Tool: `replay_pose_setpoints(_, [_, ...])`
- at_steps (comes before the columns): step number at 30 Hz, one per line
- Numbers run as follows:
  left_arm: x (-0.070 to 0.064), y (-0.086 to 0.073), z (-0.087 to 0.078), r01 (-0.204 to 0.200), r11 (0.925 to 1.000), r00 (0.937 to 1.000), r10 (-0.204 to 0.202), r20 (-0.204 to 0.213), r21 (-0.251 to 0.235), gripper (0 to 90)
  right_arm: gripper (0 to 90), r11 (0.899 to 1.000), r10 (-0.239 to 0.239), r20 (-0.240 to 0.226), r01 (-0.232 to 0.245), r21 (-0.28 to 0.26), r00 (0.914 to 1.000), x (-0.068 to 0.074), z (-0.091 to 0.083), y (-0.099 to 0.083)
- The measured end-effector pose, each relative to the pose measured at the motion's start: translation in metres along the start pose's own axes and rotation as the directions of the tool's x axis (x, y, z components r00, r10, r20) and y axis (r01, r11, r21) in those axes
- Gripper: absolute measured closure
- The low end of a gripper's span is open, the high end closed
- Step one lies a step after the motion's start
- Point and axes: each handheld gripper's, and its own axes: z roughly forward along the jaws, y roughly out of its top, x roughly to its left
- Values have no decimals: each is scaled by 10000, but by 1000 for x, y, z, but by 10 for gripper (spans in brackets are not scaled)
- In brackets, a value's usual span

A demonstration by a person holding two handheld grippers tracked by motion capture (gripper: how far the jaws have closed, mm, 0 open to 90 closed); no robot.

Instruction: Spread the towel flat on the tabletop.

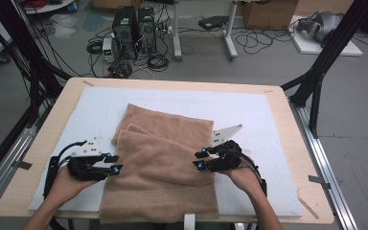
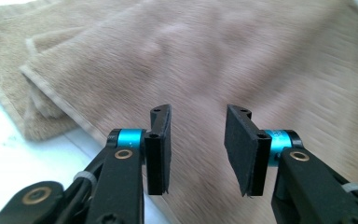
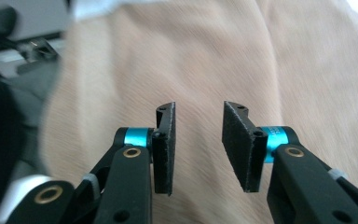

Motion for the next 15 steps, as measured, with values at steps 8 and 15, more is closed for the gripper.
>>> replay_pose_setpoints(8, [5, 0, 52, -139, 9929, 9995, 172, -266, 1183, 623, 673, 9953, 938, -86, -935, 260, 9956, -4, 26, -33])
replay_pose_setpoints(15, [-7, -2, 36, -630, 9945, 9975, 654, -273, 836, 861, 851, 9991, 395, -343, -389, 176, 9986, 11, 23, -28])
